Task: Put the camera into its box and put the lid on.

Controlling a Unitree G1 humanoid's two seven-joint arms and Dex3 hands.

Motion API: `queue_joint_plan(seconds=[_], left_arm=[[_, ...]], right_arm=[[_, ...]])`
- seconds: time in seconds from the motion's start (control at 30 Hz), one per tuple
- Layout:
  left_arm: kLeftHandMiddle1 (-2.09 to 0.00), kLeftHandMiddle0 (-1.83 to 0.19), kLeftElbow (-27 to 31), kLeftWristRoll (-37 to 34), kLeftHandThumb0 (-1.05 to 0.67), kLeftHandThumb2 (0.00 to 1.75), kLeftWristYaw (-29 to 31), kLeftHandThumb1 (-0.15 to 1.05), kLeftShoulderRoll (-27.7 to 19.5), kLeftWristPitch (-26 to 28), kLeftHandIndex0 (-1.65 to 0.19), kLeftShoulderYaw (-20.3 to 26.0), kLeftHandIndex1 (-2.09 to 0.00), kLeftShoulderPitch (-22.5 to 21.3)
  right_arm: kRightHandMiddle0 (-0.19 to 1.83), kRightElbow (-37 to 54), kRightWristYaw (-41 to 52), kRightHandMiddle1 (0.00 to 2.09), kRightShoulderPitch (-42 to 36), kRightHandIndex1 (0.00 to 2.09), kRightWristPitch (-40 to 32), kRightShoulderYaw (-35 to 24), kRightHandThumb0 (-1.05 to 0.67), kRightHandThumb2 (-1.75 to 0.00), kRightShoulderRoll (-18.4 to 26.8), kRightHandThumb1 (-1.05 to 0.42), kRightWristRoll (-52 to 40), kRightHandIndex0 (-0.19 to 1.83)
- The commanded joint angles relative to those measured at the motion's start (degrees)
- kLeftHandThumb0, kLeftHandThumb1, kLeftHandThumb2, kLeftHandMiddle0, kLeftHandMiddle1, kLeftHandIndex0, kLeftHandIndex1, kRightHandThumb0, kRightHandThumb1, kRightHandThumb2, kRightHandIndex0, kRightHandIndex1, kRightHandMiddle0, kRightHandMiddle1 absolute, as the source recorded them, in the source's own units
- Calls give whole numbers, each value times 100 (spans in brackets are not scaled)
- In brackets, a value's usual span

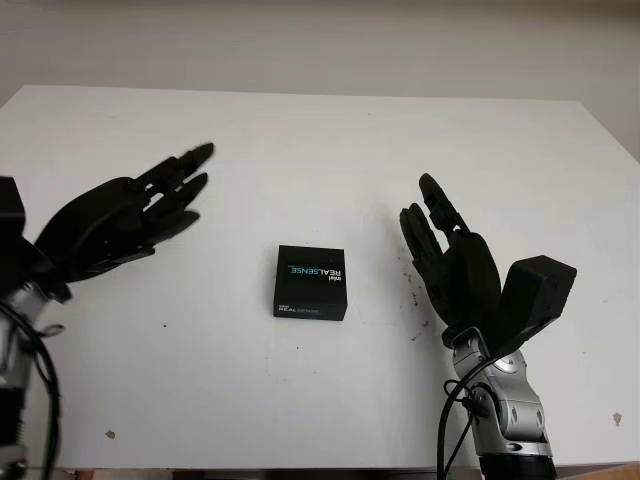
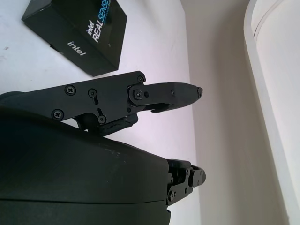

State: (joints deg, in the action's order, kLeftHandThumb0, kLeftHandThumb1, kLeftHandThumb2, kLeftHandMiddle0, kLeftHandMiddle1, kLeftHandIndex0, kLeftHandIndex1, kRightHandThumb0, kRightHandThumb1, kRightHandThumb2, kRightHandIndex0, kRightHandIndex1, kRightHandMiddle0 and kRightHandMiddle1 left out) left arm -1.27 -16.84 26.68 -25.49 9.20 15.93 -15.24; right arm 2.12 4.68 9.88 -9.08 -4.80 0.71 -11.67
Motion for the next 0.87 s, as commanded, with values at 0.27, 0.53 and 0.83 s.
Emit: queue_joint_plan(seconds=[0.27, 0.53, 0.83], left_arm=[[0, 19, -204, 1156, -77, 68, -1562, 105, 948, -1277, 19, -455, 0, 287], [0, 19, -317, 1261, -80, 72, -1496, 105, 997, -1370, 19, -643, 0, 403], [0, 19, -143, 1083, -79, 69, -1365, 105, 964, -1266, 19, -606, 0, 543]], right_arm=[[-19, 57, 264, 0, 662, 0, 238, 74, -66, -61, 175, -105, 107, -19], [-19, -120, 223, 0, 737, 0, 198, 143, -66, -69, 180, -105, 275, -19], [-19, 1, 141, 0, 627, 0, 37, 237, -68, -69, 138, -105, 345, -19]])
